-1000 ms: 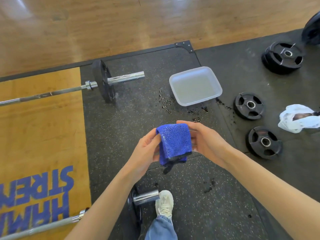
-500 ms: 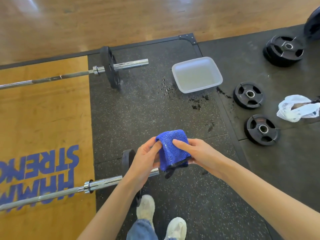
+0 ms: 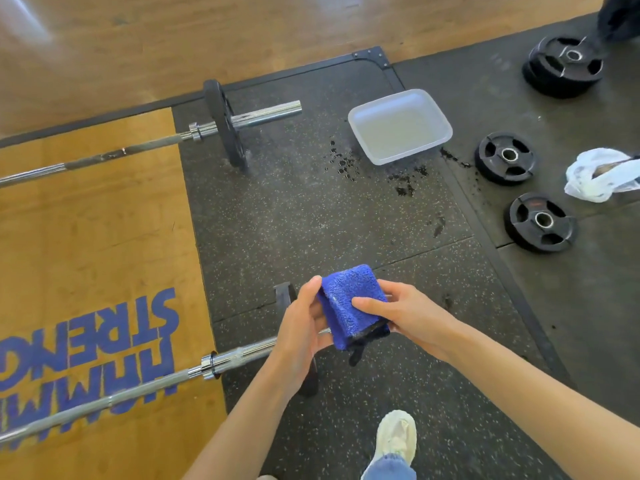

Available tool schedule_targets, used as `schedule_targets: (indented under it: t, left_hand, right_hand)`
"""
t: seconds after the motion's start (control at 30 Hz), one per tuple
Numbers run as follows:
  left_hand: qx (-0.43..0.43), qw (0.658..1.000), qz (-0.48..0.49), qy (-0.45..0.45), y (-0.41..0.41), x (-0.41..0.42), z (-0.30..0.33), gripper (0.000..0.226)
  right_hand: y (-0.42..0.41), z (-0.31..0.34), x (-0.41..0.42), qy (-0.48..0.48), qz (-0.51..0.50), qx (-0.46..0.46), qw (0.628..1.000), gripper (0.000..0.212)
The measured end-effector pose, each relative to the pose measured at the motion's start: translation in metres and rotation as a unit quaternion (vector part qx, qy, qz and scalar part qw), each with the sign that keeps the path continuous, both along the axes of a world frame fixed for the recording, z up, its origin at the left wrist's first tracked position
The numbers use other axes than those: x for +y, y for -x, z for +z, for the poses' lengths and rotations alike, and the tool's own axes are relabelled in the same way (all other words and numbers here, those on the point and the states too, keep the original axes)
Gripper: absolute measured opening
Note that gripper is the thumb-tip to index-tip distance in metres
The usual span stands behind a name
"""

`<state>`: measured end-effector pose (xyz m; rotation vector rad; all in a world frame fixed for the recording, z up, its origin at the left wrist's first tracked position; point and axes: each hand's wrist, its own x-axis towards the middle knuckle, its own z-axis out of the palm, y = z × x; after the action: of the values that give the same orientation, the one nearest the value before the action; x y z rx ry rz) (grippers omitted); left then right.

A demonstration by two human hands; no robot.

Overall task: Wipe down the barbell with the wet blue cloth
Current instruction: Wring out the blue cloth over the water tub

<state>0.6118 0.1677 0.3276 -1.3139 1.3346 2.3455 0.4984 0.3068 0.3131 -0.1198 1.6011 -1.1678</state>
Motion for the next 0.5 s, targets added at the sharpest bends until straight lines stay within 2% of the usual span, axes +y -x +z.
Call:
schedule_targets:
  t: [0.13,0.27,0.37,0.5]
  left_hand:
    - [0.003,0.997,-0.061,0.048,-0.033,-0.017,-0.018,0.024]
    - [0.008,0.995,-0.087,0.057,-0.053,-0.023,-0.043,0.021]
    - [0.008,0.996,-0.083,0.035,-0.061,-0.019,-0.071,0.023]
    - [0.040,0.998,-0.043,-0.033,-0.065,-0.005,-0.112,0.026]
  right_hand:
    - [-0.042,-0.018,-0.008,0.006,-0.031,-0.017,0.999,0.034]
    - [-0.072,-0.044,-0.007,-0.009,-0.102,-0.012,0.995,0.039]
    - [-0.085,-0.065,0.000,-0.009,-0.154,-0.039,0.987,0.039]
    - [-0.095,-0.100,0.009,0.034,-0.198,-0.130,0.971,0.046]
